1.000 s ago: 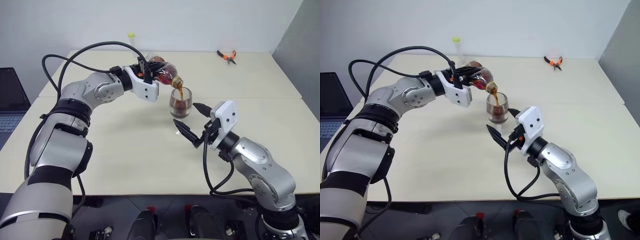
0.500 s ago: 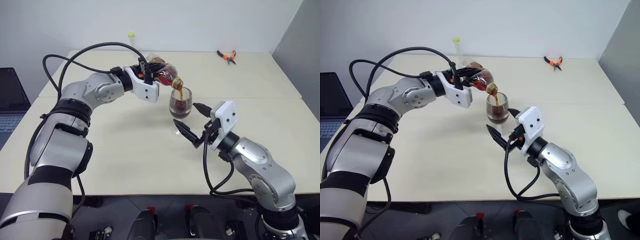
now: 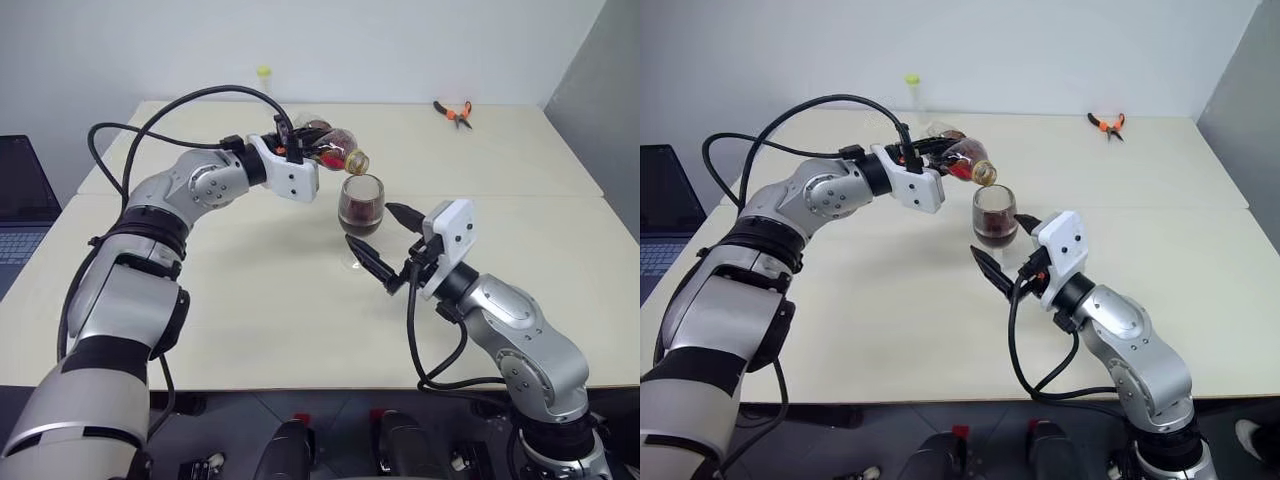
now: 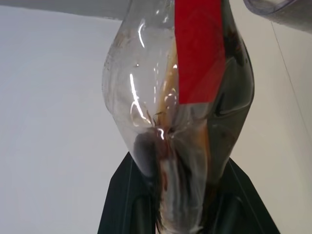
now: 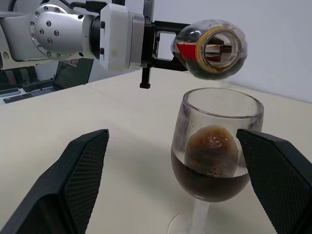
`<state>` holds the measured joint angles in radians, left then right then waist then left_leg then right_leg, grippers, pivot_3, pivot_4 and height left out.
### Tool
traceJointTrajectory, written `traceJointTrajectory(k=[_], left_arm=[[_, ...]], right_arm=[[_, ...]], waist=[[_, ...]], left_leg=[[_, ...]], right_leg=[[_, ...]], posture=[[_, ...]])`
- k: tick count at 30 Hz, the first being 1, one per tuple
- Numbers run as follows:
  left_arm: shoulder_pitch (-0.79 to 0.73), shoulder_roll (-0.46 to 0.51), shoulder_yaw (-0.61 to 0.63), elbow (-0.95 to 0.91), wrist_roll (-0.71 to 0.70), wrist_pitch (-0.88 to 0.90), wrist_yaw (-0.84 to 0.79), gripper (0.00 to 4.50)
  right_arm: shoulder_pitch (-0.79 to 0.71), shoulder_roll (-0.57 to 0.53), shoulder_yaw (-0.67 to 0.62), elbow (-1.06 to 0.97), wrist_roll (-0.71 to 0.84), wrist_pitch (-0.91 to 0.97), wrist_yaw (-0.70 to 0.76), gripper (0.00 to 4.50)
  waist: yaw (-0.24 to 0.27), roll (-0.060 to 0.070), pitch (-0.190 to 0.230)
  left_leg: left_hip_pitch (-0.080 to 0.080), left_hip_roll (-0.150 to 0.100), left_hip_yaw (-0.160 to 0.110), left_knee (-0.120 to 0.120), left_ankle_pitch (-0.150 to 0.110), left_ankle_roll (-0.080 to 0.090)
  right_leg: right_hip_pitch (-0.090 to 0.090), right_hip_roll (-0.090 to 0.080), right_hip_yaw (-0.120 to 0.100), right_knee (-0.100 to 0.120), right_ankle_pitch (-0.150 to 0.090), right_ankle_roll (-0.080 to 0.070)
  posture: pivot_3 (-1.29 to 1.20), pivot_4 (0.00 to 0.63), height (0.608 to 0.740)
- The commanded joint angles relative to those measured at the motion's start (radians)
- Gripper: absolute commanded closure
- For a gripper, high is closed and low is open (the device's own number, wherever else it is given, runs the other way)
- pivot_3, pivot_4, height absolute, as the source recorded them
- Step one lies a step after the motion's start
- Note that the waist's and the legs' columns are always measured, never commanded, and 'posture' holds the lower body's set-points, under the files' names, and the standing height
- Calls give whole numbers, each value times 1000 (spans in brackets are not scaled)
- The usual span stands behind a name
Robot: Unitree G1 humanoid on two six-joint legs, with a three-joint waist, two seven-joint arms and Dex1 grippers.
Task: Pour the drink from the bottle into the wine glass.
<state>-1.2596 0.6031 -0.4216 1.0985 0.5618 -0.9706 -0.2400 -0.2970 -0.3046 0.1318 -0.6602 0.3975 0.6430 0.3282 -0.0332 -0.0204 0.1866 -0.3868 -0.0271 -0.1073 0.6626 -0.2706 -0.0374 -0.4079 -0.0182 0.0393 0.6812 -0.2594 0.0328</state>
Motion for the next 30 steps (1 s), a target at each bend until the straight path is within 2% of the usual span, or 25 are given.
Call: traceJointTrajectory(k=[1,8,12,15,21,26,30], left_arm=[[1,-5,64,-60,-85,6,-37,3810],[89,-81,210,-153,-367,196,-253,3811],[201,-117,303,-297,-523,404,-317,3814],[345,-157,392,-487,-649,644,-295,3814],[582,-220,532,-754,-730,935,-110,3817],[691,-266,596,-806,-728,1014,9,3817],[716,-304,650,-788,-770,1030,51,3817]], right_arm=[[-14,2,-17,-34,5,-34,11,0],[4,-25,0,-50,-1,-61,51,0],[12,-55,1,-69,25,-57,92,0],[13,-92,4,-85,57,-34,137,0],[-14,-135,-4,-90,87,-9,173,0],[-60,-135,-1,-76,111,22,180,0],[-88,-131,14,-50,111,23,191,0]], waist=[[0,0,0],[-1,0,0],[-7,0,0],[-15,0,0],[-18,0,0],[-7,0,0],[3,0,-1]], left_leg=[[0,0,0,0,0,0],[0,0,0,0,0,0],[1,1,0,0,0,0],[2,2,-2,0,0,0],[3,3,-4,1,0,0],[4,4,-5,1,0,0],[5,4,-4,2,0,-1]], right_leg=[[0,0,0,0,0,0],[0,0,0,0,0,0],[0,0,1,1,0,0],[0,0,2,1,0,0],[1,-1,3,1,0,0],[2,-1,1,2,1,-2],[3,-1,1,1,1,-1]], posture=[[0,150,740],[0,150,740],[0,150,740],[0,150,740],[0,150,740],[0,150,740],[0,150,740]])
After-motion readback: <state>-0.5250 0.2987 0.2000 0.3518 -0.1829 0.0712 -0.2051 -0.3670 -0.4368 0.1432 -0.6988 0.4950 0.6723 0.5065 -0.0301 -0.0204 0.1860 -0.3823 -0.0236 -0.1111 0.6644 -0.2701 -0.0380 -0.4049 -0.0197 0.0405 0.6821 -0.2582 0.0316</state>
